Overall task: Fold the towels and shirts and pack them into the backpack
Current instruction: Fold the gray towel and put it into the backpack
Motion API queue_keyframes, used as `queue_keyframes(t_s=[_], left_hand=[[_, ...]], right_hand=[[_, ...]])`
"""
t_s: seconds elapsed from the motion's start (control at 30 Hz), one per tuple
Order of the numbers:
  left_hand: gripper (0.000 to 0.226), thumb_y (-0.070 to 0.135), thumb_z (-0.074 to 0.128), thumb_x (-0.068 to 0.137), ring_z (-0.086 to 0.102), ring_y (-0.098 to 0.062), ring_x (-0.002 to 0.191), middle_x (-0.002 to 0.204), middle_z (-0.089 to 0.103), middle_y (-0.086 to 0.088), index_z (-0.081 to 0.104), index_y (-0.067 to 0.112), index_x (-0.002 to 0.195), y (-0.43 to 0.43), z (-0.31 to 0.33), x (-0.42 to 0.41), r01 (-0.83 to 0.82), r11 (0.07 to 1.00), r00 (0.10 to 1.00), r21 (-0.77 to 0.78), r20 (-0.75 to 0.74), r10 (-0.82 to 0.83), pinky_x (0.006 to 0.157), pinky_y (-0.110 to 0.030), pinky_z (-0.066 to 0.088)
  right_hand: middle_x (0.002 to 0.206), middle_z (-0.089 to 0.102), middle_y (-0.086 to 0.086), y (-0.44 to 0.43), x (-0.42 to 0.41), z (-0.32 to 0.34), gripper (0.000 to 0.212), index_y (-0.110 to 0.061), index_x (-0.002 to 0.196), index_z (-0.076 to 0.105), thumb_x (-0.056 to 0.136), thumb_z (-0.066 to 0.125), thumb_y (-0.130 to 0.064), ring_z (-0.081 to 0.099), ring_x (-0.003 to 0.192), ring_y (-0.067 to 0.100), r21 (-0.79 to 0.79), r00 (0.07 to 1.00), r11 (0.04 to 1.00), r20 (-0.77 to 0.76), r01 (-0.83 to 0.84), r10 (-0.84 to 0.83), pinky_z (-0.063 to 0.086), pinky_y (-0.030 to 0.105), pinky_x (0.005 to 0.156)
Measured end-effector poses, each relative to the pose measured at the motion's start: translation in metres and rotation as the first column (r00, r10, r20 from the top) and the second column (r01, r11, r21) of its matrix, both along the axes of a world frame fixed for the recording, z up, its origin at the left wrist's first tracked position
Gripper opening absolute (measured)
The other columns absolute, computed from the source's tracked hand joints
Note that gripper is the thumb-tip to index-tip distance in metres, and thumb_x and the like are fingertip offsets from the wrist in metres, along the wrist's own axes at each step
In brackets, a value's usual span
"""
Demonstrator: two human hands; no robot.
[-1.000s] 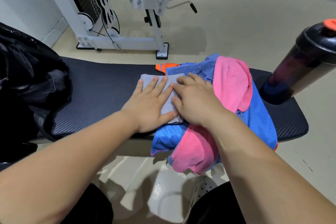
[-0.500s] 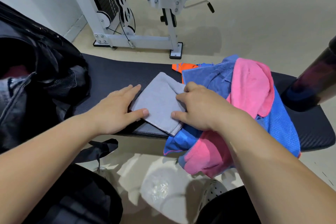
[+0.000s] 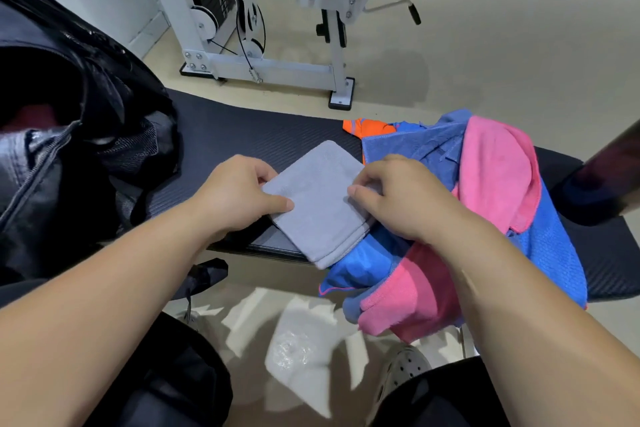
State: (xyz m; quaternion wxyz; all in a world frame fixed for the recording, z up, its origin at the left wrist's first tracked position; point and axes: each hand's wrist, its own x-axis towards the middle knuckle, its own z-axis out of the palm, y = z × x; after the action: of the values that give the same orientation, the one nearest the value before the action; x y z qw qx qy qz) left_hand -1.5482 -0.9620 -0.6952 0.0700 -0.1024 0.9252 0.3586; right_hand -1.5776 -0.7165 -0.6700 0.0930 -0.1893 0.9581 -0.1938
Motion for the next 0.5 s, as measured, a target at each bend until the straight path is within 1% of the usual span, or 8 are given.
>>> queue_keyframes(t_s=[0.07, 0.17, 0.23, 0.3, 0.33, 0.37, 0.43, 0.5], left_hand=[[0.017, 0.022, 0.088, 0.068, 0.065, -0.017, 0.073, 0.077, 0.072, 0.008, 0.074, 0.025, 0.077, -0.011, 0.005, -0.007, -0.031, 0.999, 0.999, 0.012, -0.021, 0.031, 0.066, -0.032, 0.051], [0.022, 0.020, 0.085, 0.072, 0.066, -0.010, 0.086, 0.090, 0.071, 0.014, 0.073, 0.030, 0.087, -0.027, 0.005, -0.017, -0.036, 0.999, 0.995, -0.002, -0.098, 0.036, 0.076, -0.030, 0.054], [0.035, 0.021, 0.083, 0.076, 0.063, -0.005, 0.099, 0.107, 0.068, 0.018, 0.071, 0.035, 0.105, -0.030, 0.000, -0.020, 0.026, 1.000, 0.991, -0.018, -0.131, -0.028, 0.087, -0.025, 0.050], [0.048, 0.024, 0.079, 0.080, 0.056, -0.005, 0.113, 0.122, 0.062, 0.015, 0.064, 0.033, 0.125, -0.027, 0.000, -0.022, 0.127, 0.989, 0.980, -0.079, -0.143, -0.138, 0.096, -0.021, 0.040], [0.054, 0.030, 0.078, 0.081, 0.053, -0.007, 0.118, 0.127, 0.060, 0.013, 0.061, 0.031, 0.132, -0.026, 0.003, -0.023, 0.193, 0.975, 0.969, -0.112, -0.136, -0.207, 0.099, -0.021, 0.038], [0.062, 0.042, 0.077, 0.080, 0.051, -0.008, 0.122, 0.130, 0.058, 0.011, 0.057, 0.031, 0.137, -0.024, 0.005, -0.023, 0.263, 0.955, 0.955, -0.138, -0.101, -0.277, 0.102, -0.023, 0.037], [0.090, 0.073, 0.067, 0.067, 0.047, -0.013, 0.128, 0.136, 0.054, 0.010, 0.047, 0.033, 0.145, -0.023, 0.009, -0.024, 0.375, 0.906, 0.925, -0.199, 0.017, -0.379, 0.108, -0.033, 0.039], [0.110, 0.085, 0.057, 0.055, 0.042, -0.020, 0.132, 0.139, 0.050, 0.008, 0.038, 0.033, 0.151, -0.026, 0.010, -0.025, 0.424, 0.856, 0.905, -0.295, 0.115, -0.409, 0.109, -0.044, 0.040]], right_hand=[[0.098, 0.067, -0.003, -0.006, 0.012, 0.008, 0.028, -0.028, 0.097, 0.076, 0.094, 0.059, -0.049, 0.061, 0.098, 0.018, -0.022, 0.995, 0.998, 0.085, -0.052, 0.053, 0.048, 0.034, 0.086], [0.085, 0.072, -0.009, -0.015, 0.028, 0.010, 0.039, -0.032, 0.088, 0.076, 0.092, 0.052, -0.063, 0.064, 0.087, 0.015, 0.046, 0.979, 0.990, 0.159, -0.135, 0.126, 0.054, 0.037, 0.080], [0.076, 0.067, -0.006, -0.017, 0.023, 0.009, 0.046, -0.030, 0.078, 0.073, 0.091, 0.049, -0.067, 0.063, 0.082, 0.018, 0.100, 0.992, 0.991, 0.095, -0.090, 0.081, 0.054, 0.039, 0.074], [0.076, 0.062, -0.005, -0.019, 0.010, 0.008, 0.043, -0.027, 0.076, 0.072, 0.092, 0.053, -0.062, 0.061, 0.083, 0.021, 0.052, 0.999, 0.999, -0.052, -0.006, 0.009, 0.052, 0.039, 0.073], [0.083, 0.061, -0.006, -0.021, 0.004, 0.007, 0.036, -0.029, 0.086, 0.074, 0.092, 0.055, -0.059, 0.061, 0.087, 0.021, -0.013, 0.990, 1.000, -0.137, 0.019, -0.020, 0.050, 0.038, 0.075], [0.095, 0.062, -0.005, -0.023, -0.001, 0.006, 0.032, -0.031, 0.103, 0.074, 0.093, 0.056, -0.056, 0.060, 0.096, 0.021, -0.081, 0.981, 0.997, -0.190, 0.017, -0.032, 0.049, 0.037, 0.080], [0.131, 0.058, -0.003, -0.029, -0.013, -0.001, 0.050, -0.032, 0.141, 0.055, 0.095, 0.056, -0.052, 0.051, 0.124, 0.018, -0.142, 0.983, 0.988, -0.181, -0.059, 0.032, 0.044, 0.038, 0.099], [0.159, 0.035, -0.002, -0.034, -0.021, -0.008, 0.071, -0.031, 0.156, 0.031, 0.094, 0.059, -0.052, 0.031, 0.146, 0.017, -0.039, 0.985, 0.987, -0.080, -0.156, 0.152, 0.031, 0.041, 0.117]])
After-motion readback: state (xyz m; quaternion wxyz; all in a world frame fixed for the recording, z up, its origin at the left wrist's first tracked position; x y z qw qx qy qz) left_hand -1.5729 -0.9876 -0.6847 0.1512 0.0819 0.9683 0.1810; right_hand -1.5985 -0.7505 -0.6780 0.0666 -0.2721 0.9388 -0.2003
